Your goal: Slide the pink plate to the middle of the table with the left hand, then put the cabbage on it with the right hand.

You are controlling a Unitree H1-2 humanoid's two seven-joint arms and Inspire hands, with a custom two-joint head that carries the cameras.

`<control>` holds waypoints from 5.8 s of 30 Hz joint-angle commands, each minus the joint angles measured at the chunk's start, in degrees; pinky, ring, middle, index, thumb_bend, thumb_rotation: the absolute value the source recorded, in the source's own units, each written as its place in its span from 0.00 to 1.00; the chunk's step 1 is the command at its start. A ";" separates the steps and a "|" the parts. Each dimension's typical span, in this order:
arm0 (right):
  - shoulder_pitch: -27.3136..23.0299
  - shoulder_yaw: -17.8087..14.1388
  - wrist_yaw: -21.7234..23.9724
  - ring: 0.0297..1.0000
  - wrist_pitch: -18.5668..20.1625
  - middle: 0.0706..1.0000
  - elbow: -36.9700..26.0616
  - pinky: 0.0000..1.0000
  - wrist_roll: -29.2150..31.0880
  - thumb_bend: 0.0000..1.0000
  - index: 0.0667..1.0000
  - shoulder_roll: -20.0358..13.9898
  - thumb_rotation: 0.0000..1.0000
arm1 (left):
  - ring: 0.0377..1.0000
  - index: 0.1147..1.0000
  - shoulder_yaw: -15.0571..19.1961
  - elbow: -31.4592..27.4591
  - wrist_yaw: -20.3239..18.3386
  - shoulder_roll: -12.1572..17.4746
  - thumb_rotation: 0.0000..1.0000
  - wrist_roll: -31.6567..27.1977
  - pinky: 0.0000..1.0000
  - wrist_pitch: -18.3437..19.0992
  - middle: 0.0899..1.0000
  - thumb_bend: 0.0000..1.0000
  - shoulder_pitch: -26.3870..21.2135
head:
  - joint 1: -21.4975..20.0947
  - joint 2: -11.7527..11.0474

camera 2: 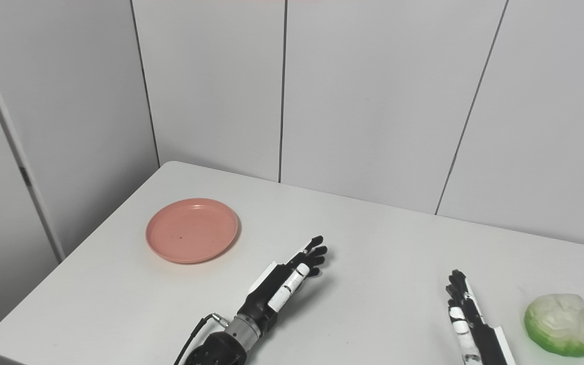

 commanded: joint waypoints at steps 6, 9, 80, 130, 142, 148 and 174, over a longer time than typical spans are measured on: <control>3.23 0.01 -0.06 0.99 -0.51 0.98 1.56 1.00 -0.05 0.24 0.98 0.51 1.00 | 0.95 0.95 -0.12 3.57 0.24 -0.52 1.00 -1.14 0.93 -0.85 0.96 0.48 4.77 | 0.38 0.38; 3.17 0.21 -0.18 1.00 -0.09 0.99 1.22 1.00 -0.32 0.24 0.99 0.80 1.00 | 0.95 0.95 0.10 2.49 0.08 -0.32 1.00 -1.40 0.94 0.60 0.96 0.48 4.89 | 0.37 0.36; 3.69 -0.77 0.62 1.00 3.41 0.99 -3.06 1.00 -0.48 0.17 0.99 1.24 1.00 | 0.90 0.90 24.41 -14.75 12.36 15.85 1.00 -8.79 0.90 6.04 0.91 0.46 -13.77 | 4.87 2.38; 4.65 -1.60 0.96 0.99 6.70 0.99 -7.04 1.00 2.16 0.17 0.98 1.02 1.00 | 0.90 0.88 30.06 19.41 10.70 25.15 1.00 -18.42 0.89 1.55 0.90 0.39 -18.07 | 6.62 5.32; 5.19 -1.61 -0.24 0.98 6.62 0.97 -8.11 1.00 1.50 0.15 0.96 1.68 1.00 | 0.93 0.92 29.26 25.75 8.42 24.95 1.00 -20.24 0.91 0.58 0.94 0.37 -18.33 | 6.76 5.88; 5.17 -1.04 0.29 0.98 6.48 0.98 -8.44 1.00 0.32 0.18 0.98 0.26 1.00 | 0.92 0.93 28.10 28.82 7.48 24.05 1.00 -20.43 0.91 -0.82 0.93 0.38 -18.27 | 6.46 6.15; 4.81 -0.84 -0.31 0.97 7.32 0.96 -8.64 1.00 -0.99 0.19 0.96 0.22 1.00 | 0.92 0.92 23.12 24.92 3.39 16.18 1.00 -22.28 0.92 4.47 0.93 0.39 -17.46 | 5.02 7.97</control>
